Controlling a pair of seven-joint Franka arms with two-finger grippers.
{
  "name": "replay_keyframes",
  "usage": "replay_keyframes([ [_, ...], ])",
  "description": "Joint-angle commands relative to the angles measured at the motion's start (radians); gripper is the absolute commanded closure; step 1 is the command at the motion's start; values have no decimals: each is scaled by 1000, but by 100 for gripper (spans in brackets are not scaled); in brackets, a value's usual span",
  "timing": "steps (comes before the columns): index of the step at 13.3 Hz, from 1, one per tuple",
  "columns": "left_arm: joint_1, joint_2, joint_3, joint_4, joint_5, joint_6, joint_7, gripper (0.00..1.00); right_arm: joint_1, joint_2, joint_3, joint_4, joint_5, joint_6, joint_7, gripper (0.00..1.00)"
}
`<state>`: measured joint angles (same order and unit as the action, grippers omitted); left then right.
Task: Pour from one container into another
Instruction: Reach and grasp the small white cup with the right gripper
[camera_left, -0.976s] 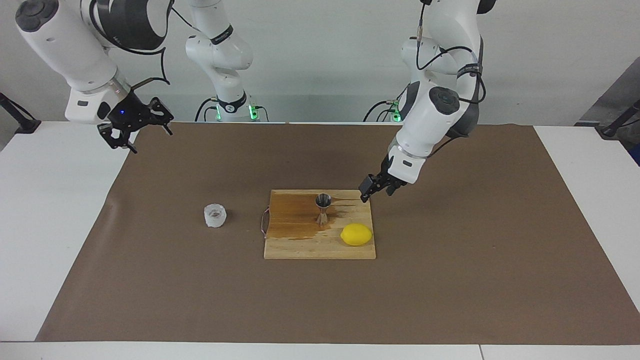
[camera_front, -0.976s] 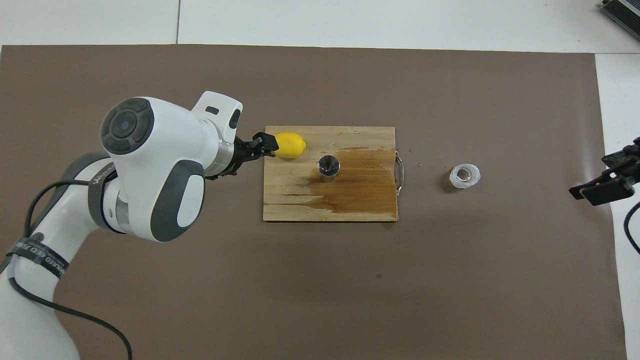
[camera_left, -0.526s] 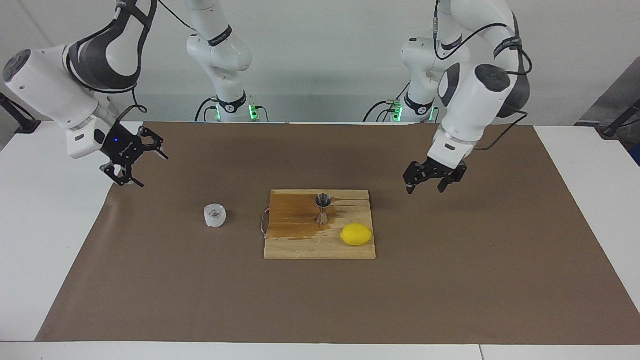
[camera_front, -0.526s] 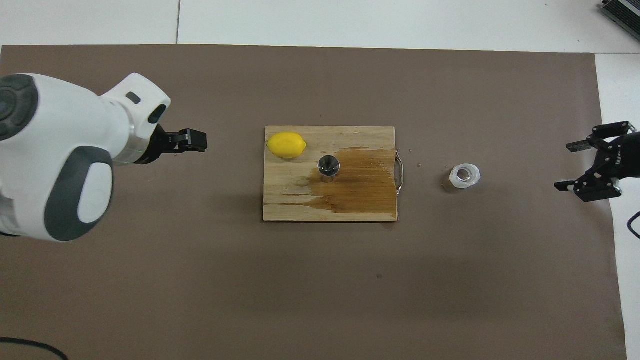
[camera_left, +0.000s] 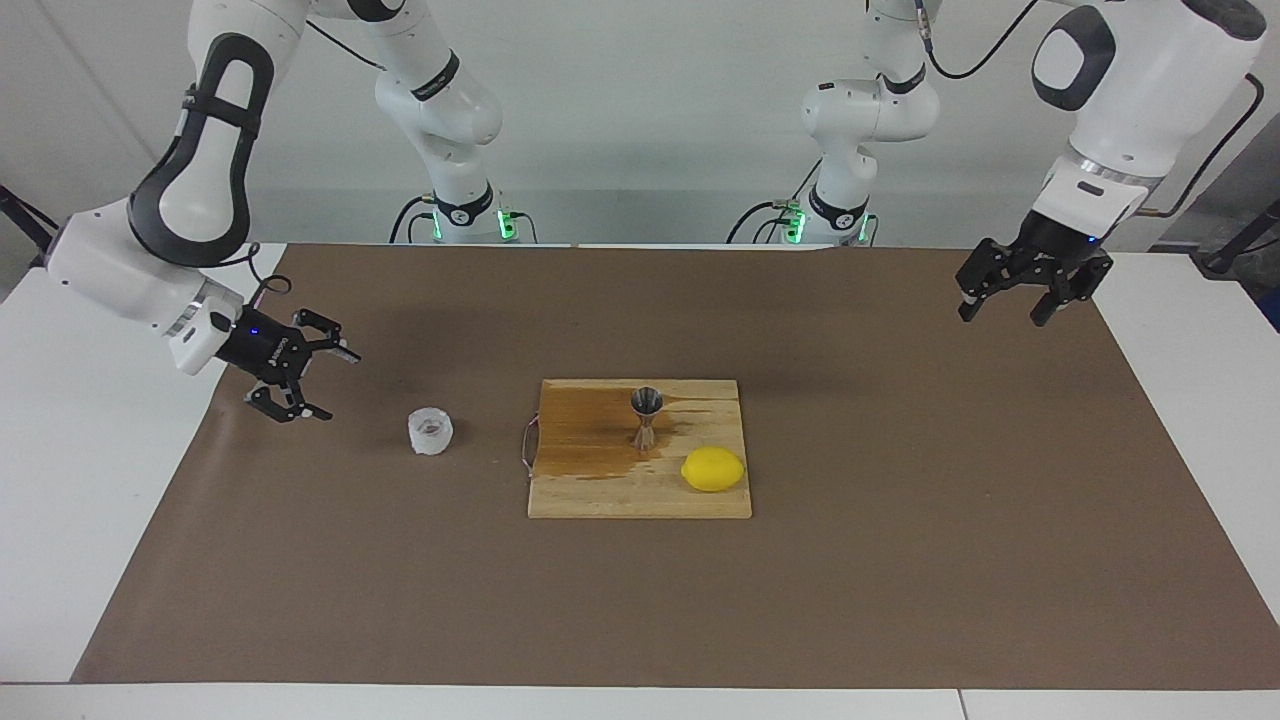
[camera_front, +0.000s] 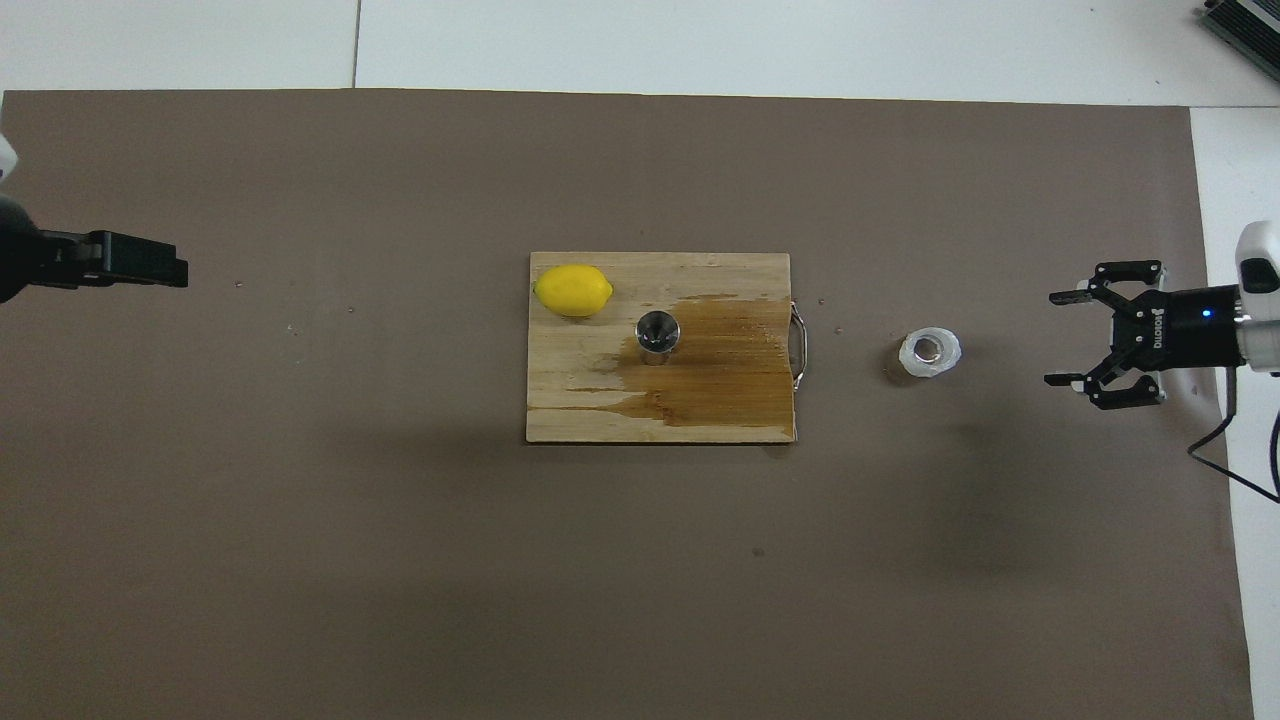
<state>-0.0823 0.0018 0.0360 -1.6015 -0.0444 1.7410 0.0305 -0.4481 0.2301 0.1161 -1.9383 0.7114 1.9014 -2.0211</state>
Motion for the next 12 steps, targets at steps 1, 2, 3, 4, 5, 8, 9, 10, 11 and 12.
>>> replay_keyframes([
  [1,6,72,-16,121,73,-80,15,0,-17,56,7,-42,101,21,-131,0],
  [2,7,60,-16,103,69,-89,28,0,-23,107,7,-42,165,18,-206,0],
  [3,7,46,-16,68,67,-89,37,0,-20,138,7,-42,202,21,-247,0],
  [4,7,31,-16,43,64,-89,37,0,-11,147,7,-42,221,25,-263,0],
  [5,7,18,-18,16,63,-83,37,0,-7,161,10,-45,255,21,-271,0],
  [8,7,-34,-16,-79,48,-81,26,0,32,169,11,-83,335,37,-321,0],
  [9,9,-52,-16,-107,46,-75,26,0,39,167,11,-94,335,59,-326,0],
  [10,9,-54,-16,-110,46,-74,25,0,52,167,11,-103,335,85,-329,0],
  [11,10,-52,-13,-106,46,-71,23,0,86,167,10,-106,335,94,-335,0],
  [12,12,-52,-11,-106,46,-74,23,0,100,169,10,-106,335,120,-350,0],
])
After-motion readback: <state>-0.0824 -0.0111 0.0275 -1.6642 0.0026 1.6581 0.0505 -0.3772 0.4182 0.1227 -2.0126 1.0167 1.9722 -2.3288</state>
